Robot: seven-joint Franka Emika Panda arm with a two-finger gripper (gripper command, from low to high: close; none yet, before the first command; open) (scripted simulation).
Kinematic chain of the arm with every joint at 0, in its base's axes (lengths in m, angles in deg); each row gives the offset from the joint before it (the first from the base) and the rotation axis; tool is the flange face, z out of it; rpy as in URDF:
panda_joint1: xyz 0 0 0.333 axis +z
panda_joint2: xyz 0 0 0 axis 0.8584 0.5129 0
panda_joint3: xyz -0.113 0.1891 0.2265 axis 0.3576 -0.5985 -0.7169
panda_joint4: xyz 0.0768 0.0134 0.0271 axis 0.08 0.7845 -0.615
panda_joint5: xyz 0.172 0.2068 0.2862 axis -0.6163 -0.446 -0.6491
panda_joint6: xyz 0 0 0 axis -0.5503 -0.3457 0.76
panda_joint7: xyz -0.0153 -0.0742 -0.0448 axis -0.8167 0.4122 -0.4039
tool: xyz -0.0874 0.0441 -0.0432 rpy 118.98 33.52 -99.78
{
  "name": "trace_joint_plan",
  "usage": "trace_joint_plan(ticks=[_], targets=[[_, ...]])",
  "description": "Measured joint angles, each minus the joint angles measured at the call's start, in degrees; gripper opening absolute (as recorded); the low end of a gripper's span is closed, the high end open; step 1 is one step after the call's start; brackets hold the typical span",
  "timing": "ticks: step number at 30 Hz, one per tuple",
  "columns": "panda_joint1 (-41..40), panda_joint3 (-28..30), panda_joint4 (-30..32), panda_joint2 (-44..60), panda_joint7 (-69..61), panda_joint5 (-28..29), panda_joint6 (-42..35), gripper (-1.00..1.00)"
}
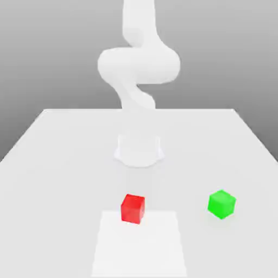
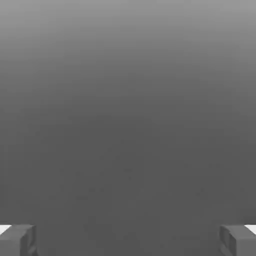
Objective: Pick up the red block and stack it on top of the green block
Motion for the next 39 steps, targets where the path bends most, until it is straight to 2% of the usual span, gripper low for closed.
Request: trace_joint_plan(ticks=[16,18,23,24,31,39], targets=[[-3.5,-1.8,30.9,28.6,9.7,-0.8,23.6,0.0],[-3.8,-1.9,32.9,36.8,11.0,-0.4,29.9,0.0],[-3.2,-0.8,32.4,49.3,12.4,1.0,40.3,0.0],[-3.0,-0.5,32.2,51.2,12.6,1.1,42.0,-1.0],[-3.0,-0.5,32.1,51.7,12.8,1.4,42.4,-1.0],[-3.2,-1.1,34.2,36.6,11.8,0.0,29.4,-1.0]])
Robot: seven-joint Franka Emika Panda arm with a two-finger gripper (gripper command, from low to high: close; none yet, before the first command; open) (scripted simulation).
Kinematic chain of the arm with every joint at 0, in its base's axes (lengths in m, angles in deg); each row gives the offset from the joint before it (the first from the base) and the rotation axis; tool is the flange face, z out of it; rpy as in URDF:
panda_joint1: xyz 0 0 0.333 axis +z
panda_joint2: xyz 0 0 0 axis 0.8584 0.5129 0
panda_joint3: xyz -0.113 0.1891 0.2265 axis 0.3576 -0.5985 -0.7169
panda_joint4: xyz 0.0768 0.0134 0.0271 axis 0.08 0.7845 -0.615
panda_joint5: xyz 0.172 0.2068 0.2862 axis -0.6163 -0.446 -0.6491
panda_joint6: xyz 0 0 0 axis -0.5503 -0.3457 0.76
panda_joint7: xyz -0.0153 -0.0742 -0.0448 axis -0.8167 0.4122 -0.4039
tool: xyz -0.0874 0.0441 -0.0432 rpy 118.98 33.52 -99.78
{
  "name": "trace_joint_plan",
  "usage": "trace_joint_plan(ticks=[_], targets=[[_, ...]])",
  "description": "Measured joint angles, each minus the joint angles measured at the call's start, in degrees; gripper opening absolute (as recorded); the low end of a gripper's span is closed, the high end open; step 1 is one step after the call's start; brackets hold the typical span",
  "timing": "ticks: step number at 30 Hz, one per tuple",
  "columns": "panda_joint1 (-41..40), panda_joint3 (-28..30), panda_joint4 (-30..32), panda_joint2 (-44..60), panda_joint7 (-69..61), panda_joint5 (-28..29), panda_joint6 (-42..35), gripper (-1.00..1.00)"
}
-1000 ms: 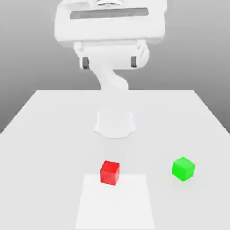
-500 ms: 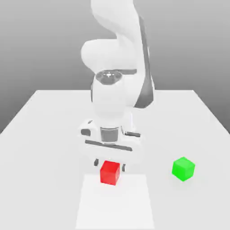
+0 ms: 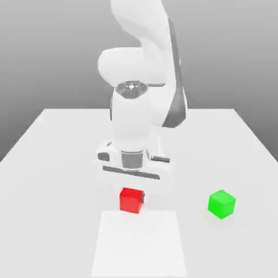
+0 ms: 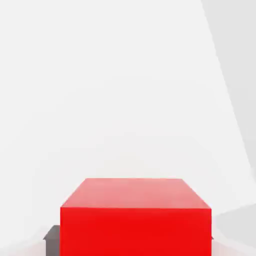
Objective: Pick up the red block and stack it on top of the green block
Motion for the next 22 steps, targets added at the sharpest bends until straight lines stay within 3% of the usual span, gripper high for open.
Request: trace_joint_plan(ticks=[12,15,19,20,22], targets=[[24.3,-15.2,-6.9,-3.6,-13.7,-5.6,-10.3,-1.0],[25.0,-16.5,-7.6,0.9,-12.7,-3.2,-6.5,-1.0],[25.0,-14.9,-8.0,9.1,-7.5,4.3,1.0,-1.0],[25.2,-14.5,-8.0,10.3,-6.6,5.6,2.0,1.0],[25.2,-14.5,-8.0,10.3,-6.6,5.6,2.0,1.0]])
